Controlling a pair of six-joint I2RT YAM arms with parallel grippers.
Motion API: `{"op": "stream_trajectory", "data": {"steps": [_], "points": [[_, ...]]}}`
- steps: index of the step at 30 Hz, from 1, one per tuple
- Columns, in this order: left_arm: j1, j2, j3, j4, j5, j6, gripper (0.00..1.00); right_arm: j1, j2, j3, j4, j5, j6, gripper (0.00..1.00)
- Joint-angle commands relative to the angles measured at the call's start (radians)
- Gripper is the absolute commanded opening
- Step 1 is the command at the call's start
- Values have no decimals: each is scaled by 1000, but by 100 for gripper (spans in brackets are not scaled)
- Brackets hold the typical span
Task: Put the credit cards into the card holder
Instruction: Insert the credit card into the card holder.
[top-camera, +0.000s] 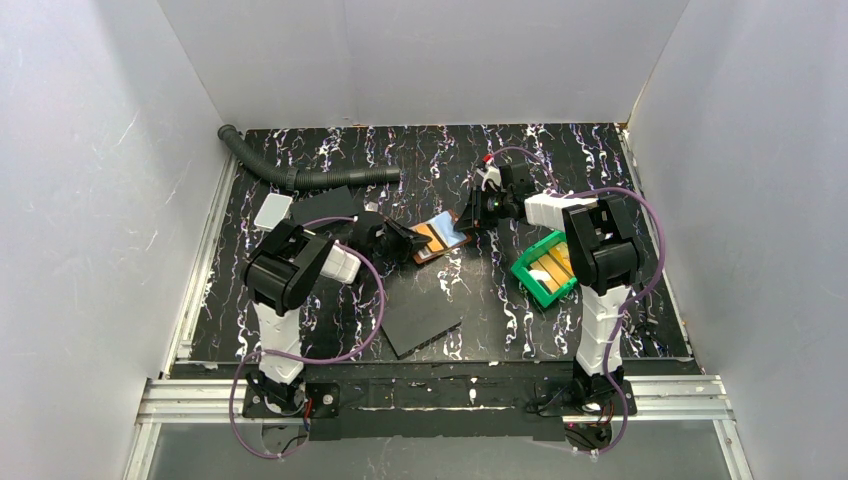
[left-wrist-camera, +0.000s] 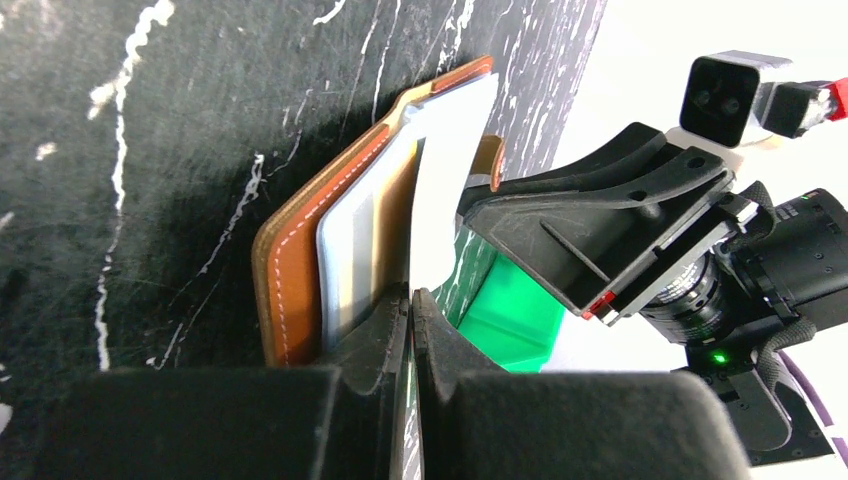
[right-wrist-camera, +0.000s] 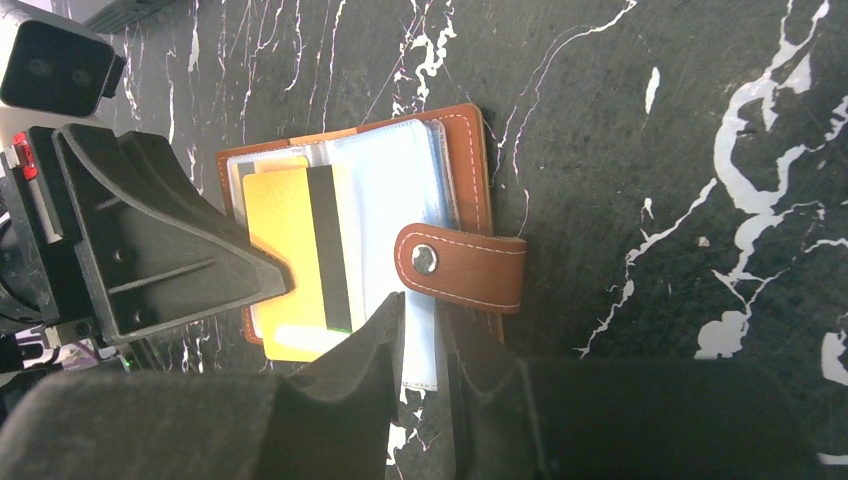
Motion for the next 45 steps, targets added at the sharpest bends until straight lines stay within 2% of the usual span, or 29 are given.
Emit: {"op": "stream_trajectory", "data": {"steps": [1, 11, 18, 24, 33, 45], "points": [[-15, 11, -17, 61, -46, -29, 0, 15, 22, 7, 4, 6, -9, 26], [-18, 12, -36, 94, -35, 14, 0, 16, 26, 7, 1, 4, -10, 25], [-18, -99, -89, 29, -120, 161, 0, 19, 26, 6, 4, 5, -10, 25], [-18, -108, -74, 28, -163, 194, 0, 19, 27, 2, 1, 7, -13, 25], [-41, -54, -38, 41, -169, 153, 0, 19, 30, 4, 2, 7, -13, 25], [-61, -2, -65, 192, -173, 29, 0, 19, 23, 7, -4, 5, -16, 25]]}}
